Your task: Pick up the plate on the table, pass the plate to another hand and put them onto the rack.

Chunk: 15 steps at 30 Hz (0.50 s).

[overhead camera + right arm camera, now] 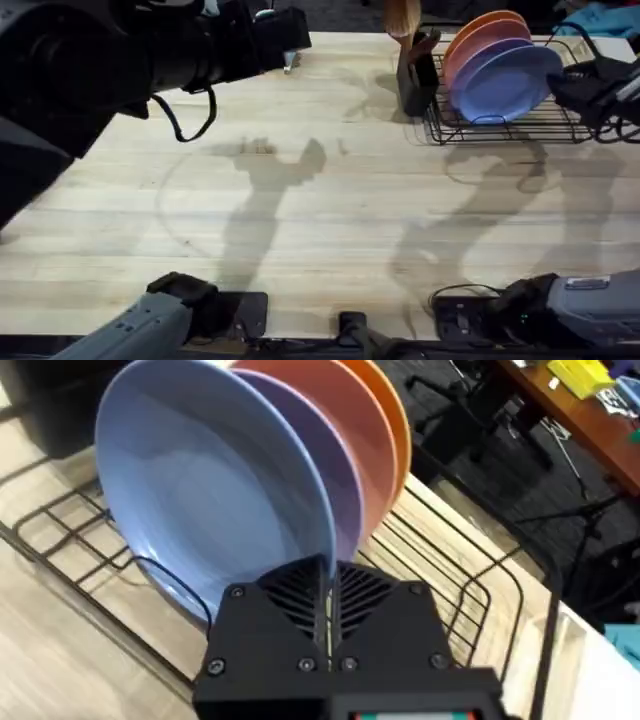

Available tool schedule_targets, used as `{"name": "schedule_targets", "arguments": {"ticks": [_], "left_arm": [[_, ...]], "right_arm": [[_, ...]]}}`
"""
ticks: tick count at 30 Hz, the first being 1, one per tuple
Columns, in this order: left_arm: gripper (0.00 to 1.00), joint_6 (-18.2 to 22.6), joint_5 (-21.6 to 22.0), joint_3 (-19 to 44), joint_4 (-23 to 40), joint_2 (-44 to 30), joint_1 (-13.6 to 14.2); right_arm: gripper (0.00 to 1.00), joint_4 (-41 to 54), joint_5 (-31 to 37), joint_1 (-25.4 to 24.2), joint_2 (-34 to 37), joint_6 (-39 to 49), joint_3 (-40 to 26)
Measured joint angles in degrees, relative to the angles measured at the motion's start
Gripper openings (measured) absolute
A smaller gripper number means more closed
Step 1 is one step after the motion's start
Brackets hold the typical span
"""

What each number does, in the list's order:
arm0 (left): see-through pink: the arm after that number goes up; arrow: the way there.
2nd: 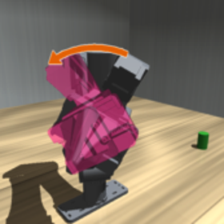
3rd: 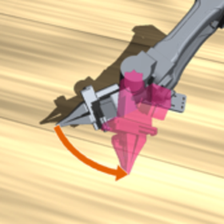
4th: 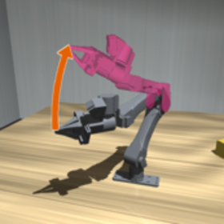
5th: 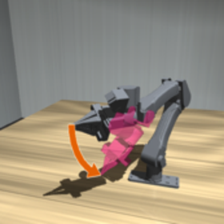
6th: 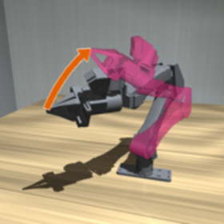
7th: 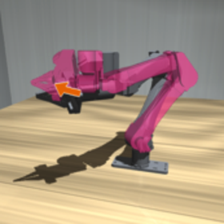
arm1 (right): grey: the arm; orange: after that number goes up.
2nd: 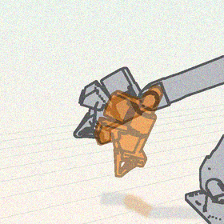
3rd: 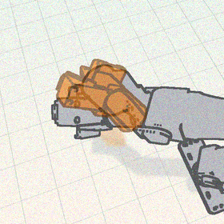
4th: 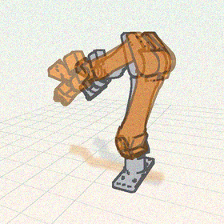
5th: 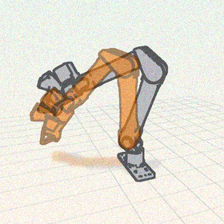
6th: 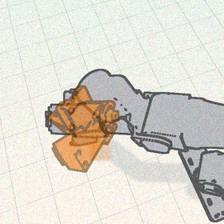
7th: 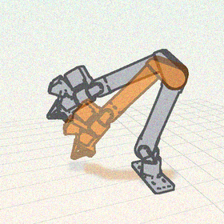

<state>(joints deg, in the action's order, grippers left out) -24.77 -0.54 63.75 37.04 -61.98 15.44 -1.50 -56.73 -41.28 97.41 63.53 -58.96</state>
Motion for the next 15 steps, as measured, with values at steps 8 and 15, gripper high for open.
{"name": "schedule_targets", "arguments": {"ticks": [8,15], "left_arm": [[0.993,0.0,0.0,0.0,0.0,0.0,0.0],[0.993,0.0,0.0,0.0,0.0,0.0,0.0]], "right_arm": [[0.031,0.32,-4.07,-0.96,0.0,0.45,0.0],[0.031,4.07,-4.6,-0.94,1.34,5.25,-0.02]]}}
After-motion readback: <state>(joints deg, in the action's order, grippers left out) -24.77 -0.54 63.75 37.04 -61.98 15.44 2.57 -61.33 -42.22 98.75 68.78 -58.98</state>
